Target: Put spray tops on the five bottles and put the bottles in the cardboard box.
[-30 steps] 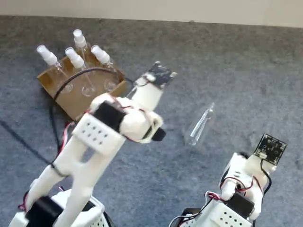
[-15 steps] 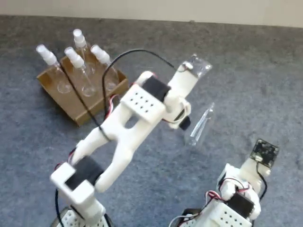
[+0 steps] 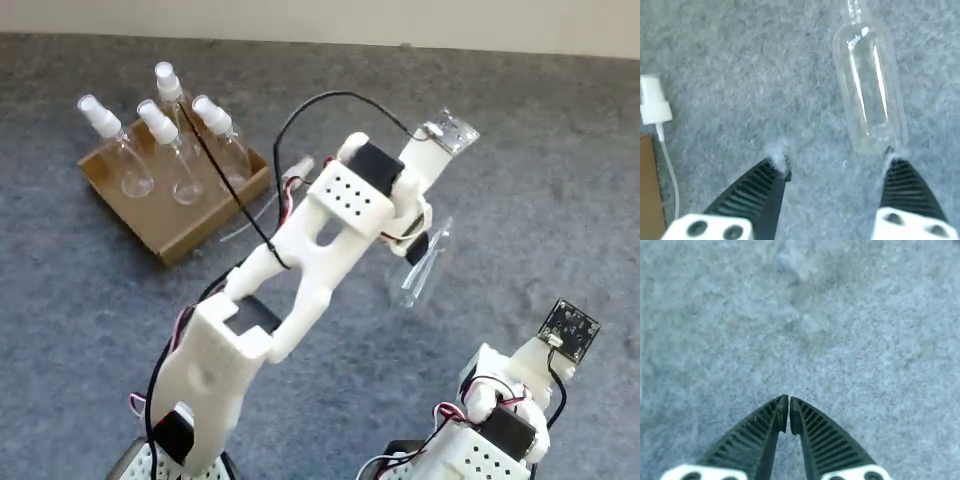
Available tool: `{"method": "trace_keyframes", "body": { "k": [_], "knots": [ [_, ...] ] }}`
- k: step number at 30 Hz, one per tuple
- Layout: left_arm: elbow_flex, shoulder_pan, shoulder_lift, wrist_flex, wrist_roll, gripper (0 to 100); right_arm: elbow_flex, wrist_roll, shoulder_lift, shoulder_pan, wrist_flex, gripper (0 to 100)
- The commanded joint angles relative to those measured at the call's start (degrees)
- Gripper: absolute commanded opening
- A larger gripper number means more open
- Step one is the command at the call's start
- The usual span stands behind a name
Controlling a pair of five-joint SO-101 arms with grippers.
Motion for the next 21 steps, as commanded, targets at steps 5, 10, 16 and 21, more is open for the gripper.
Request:
{"method": "trace_keyframes", "body": {
  "k": [5,10,16,21],
  "knots": [
    [-14.90,1.19,8.75,1.49,-0.18,24,8.22,-0.44,-0.57,0.57,0.48,0.5],
    [-18.86,1.45,13.41,1.05,-0.26,24,8.22,-0.44,-0.57,0.57,0.57,0.5],
    [-21.05,2.15,19.56,1.05,-0.26,24,8.22,-0.44,-0.57,0.57,0.57,0.5],
    [-21.05,2.77,25.01,0.97,-0.35,24,8.22,-0.44,-0.57,0.57,0.57,0.5]
  ]
}}
